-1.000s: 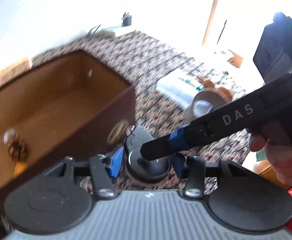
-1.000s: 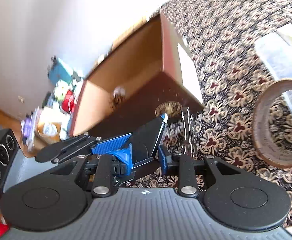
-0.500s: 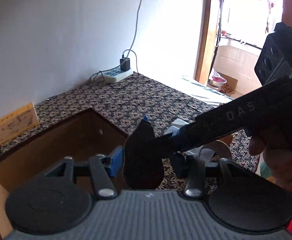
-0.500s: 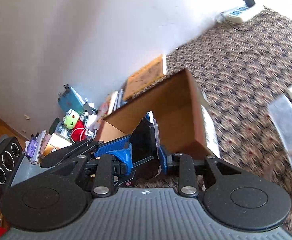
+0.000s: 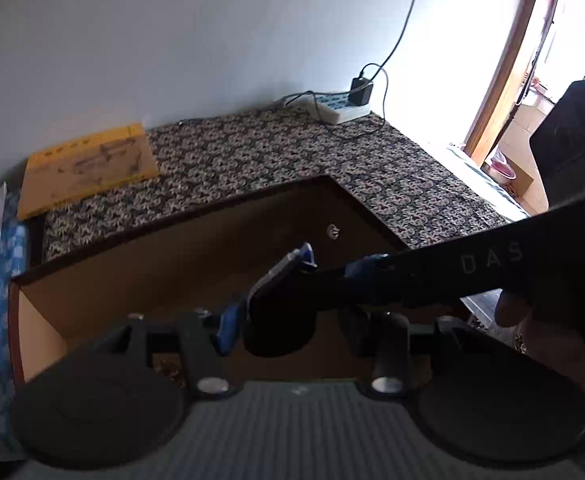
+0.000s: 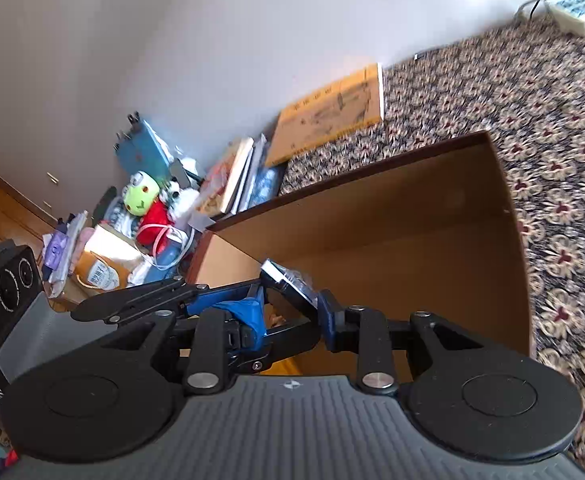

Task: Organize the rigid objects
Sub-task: 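Lower the pouch into the box and open the right tool, then withdraw the open right tool from the box, then move the right tool down to the metal clip on the carpet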

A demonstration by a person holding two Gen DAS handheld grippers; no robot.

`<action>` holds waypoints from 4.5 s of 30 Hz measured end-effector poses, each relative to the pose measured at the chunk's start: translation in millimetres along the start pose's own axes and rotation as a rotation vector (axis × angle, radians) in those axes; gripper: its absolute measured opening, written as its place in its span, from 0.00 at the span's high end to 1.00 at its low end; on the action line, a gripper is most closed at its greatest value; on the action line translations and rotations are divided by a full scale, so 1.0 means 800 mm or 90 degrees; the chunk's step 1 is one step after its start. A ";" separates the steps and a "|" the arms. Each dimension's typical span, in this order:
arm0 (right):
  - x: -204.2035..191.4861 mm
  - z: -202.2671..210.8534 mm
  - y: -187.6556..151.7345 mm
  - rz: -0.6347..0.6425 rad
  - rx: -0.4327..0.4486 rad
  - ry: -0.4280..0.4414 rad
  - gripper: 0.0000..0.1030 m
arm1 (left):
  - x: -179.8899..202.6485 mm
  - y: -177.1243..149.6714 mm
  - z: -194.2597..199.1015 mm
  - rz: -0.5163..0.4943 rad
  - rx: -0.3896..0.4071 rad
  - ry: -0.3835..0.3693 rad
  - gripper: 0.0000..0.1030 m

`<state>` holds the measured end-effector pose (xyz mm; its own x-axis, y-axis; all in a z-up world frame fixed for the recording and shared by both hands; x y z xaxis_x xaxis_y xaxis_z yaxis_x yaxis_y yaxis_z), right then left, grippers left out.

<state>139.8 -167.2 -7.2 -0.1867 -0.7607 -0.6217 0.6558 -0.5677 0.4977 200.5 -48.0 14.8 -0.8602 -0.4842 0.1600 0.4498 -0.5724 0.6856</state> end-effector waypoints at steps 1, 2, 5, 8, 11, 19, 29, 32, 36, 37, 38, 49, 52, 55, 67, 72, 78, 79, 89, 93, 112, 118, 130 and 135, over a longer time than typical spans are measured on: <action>0.002 -0.010 0.004 -0.002 -0.012 -0.004 0.89 | -0.010 0.003 -0.007 0.013 -0.013 0.001 0.56; 0.003 -0.019 0.007 0.000 -0.024 -0.009 0.89 | -0.019 0.005 -0.015 0.026 -0.026 0.002 0.56; 0.010 -0.047 0.017 0.005 -0.053 -0.017 0.89 | -0.042 0.009 -0.040 0.062 -0.064 0.014 0.57; 0.018 -0.073 0.024 0.005 -0.082 -0.015 0.89 | -0.061 0.009 -0.061 0.091 -0.101 0.039 0.57; 0.021 -0.097 0.031 0.014 -0.105 -0.016 0.89 | -0.077 0.010 -0.080 0.118 -0.134 0.064 0.58; 0.031 -0.147 0.033 0.026 -0.141 -0.025 0.89 | -0.112 0.003 -0.111 0.204 -0.193 0.107 0.63; 0.026 -0.149 0.030 0.013 -0.144 -0.008 0.87 | -0.121 -0.002 -0.098 0.204 -0.189 0.152 0.63; 0.018 -0.135 0.031 0.019 -0.126 -0.016 0.86 | -0.114 0.001 -0.083 0.196 -0.172 0.158 0.62; 0.008 -0.109 0.031 0.014 -0.087 -0.022 0.85 | -0.103 0.003 -0.063 0.176 -0.146 0.184 0.61; 0.004 -0.101 0.031 0.013 -0.073 -0.025 0.85 | -0.099 0.004 -0.058 0.168 -0.140 0.194 0.60; 0.001 -0.093 0.029 0.012 -0.061 -0.028 0.85 | -0.095 0.005 -0.052 0.159 -0.133 0.205 0.58; -0.025 -0.032 -0.012 0.014 0.054 -0.072 0.84 | -0.058 -0.001 0.020 0.097 -0.039 0.321 0.36; -0.034 -0.017 -0.024 0.034 0.078 -0.102 0.84 | -0.049 -0.009 0.034 0.092 -0.026 0.334 0.35; -0.037 -0.004 -0.035 0.044 0.089 -0.117 0.85 | -0.040 -0.016 0.045 0.090 -0.014 0.348 0.33; -0.043 0.038 -0.065 0.039 0.108 -0.089 0.84 | -0.008 -0.038 0.078 0.104 -0.010 0.386 0.27; -0.043 0.054 -0.074 0.053 0.104 -0.070 0.84 | 0.008 -0.044 0.089 0.111 -0.008 0.412 0.26; -0.030 0.078 -0.082 0.063 0.085 -0.048 0.84 | 0.035 -0.049 0.100 0.130 -0.001 0.453 0.24; -0.028 0.084 -0.084 0.065 0.083 -0.043 0.84 | 0.041 -0.050 0.101 0.137 -0.003 0.456 0.24; -0.003 0.123 -0.100 0.089 0.048 -0.016 0.84 | 0.104 -0.057 0.099 0.164 -0.003 0.485 0.21; 0.006 0.130 -0.109 0.099 0.033 -0.006 0.84 | 0.119 -0.064 0.096 0.188 -0.014 0.497 0.19; 0.049 0.128 -0.145 0.068 0.015 -0.094 0.83 | 0.122 -0.108 0.049 0.204 -0.077 0.423 0.19; 0.060 0.111 -0.159 0.014 0.018 -0.134 0.84 | 0.097 -0.127 0.033 0.189 -0.118 0.347 0.19; 0.047 0.082 -0.184 -0.057 0.029 -0.159 0.83 | 0.065 -0.141 0.018 0.120 -0.148 0.268 0.16; 0.042 0.070 -0.195 -0.067 0.020 -0.158 0.83 | 0.052 -0.150 0.012 0.114 -0.165 0.261 0.15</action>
<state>-10.1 -122.1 -71.8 -0.4290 -0.7485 -0.5057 0.6012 -0.6544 0.4585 108.3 6.6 -53.7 -0.6222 -0.7799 -0.0679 0.6714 -0.5763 0.4659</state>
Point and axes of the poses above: each gripper's, at about its wrist camera, not at the fingertips, and z roughly against the way its jaws point, x to its right, y to its top, the point moved 2 cm from there along -z, roughly the way its jaws point
